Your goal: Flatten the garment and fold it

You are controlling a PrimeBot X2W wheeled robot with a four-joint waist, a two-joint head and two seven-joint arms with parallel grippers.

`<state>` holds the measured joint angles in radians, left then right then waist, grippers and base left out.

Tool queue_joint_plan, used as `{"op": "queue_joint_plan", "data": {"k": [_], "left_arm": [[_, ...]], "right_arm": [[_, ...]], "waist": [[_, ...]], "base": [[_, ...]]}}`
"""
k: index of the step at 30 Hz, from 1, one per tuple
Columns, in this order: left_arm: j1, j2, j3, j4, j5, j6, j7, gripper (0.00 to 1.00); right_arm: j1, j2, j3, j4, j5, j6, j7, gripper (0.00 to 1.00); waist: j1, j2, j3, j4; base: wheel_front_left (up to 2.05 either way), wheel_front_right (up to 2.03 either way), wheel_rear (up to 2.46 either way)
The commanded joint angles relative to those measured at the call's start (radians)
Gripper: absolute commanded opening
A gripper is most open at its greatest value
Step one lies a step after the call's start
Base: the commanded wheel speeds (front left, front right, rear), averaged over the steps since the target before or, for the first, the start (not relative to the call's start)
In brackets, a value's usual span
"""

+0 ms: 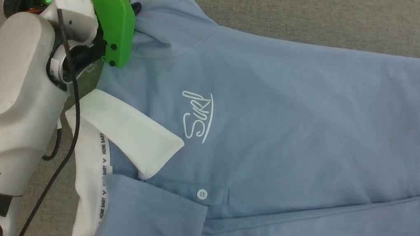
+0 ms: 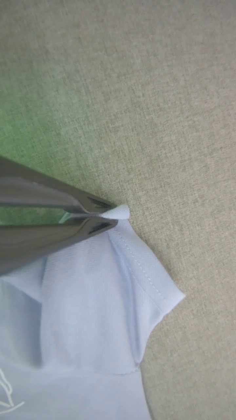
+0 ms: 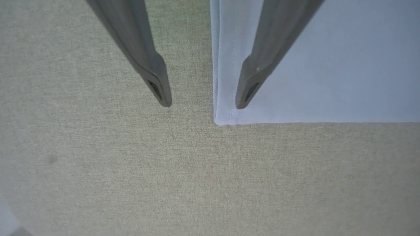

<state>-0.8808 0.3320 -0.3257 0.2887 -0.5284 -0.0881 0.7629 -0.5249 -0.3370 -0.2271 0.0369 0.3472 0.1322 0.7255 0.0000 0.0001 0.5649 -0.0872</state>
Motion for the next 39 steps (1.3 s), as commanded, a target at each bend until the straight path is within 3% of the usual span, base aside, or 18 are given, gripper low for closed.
{"op": "queue_joint_plan", "data": {"k": [1,10,11,12,13,26,35,39], "left_arm": [[-0.001,-0.007,-0.007,0.006,0.002,0.002,-0.003,0.0],[-0.014,-0.01,-0.016,0.02,-0.001,0.003,-0.008,0.0],[-0.014,-0.01,-0.016,0.022,-0.002,0.002,-0.01,0.0],[-0.015,-0.011,-0.016,0.023,-0.004,0.002,-0.013,0.0],[-0.015,-0.012,-0.015,0.024,-0.006,0.001,-0.02,0.0],[0.06,-0.003,0.027,-0.035,-0.089,-0.031,-0.224,0.0],[0.311,0.029,0.056,-0.278,-0.176,-0.038,-0.359,0.0],[0.459,0.035,0.077,-0.401,-0.212,-0.014,-0.375,0.0]], "right_arm": [[-0.024,-0.002,0.001,0.016,-0.003,-0.002,0.022,1.0],[-0.056,0.005,0.022,0.078,0.004,-0.002,0.089,1.0],[-0.059,0.006,0.026,0.085,0.007,-0.002,0.089,0.52],[-0.063,0.009,0.025,0.089,0.01,-0.002,0.084,0.38],[-0.067,0.011,0.022,0.095,0.009,-0.002,0.078,0.0],[-0.029,0.013,0.045,0.093,0.06,-0.002,-0.094,0.0],[0.157,0.035,0.004,0.01,0.124,-0.002,-0.168,0.0],[0.251,0.067,-0.035,-0.04,0.147,-0.002,-0.177,0.0]], "waist": [[0.0,-0.0001,0.012,0.012],[0.0,-0.0001,0.021,0.03],[0.0,-0.0001,0.021,0.031],[0.0,-0.0001,0.021,0.032],[0.0,-0.0001,0.021,0.033],[0.0,-0.0001,-0.074,0.029],[0.0,-0.0001,-0.221,0.032],[0.0,-0.0001,-0.281,0.036]], "base": [[0.0,0.0,0.0],[0.0,0.0,0.0],[0.0,0.0,0.0],[0.0,0.0,0.0],[0.0,0.0,0.0],[0.0,0.0,0.0],[0.0,0.0,0.0],[0.0,0.0,0.0]]}}
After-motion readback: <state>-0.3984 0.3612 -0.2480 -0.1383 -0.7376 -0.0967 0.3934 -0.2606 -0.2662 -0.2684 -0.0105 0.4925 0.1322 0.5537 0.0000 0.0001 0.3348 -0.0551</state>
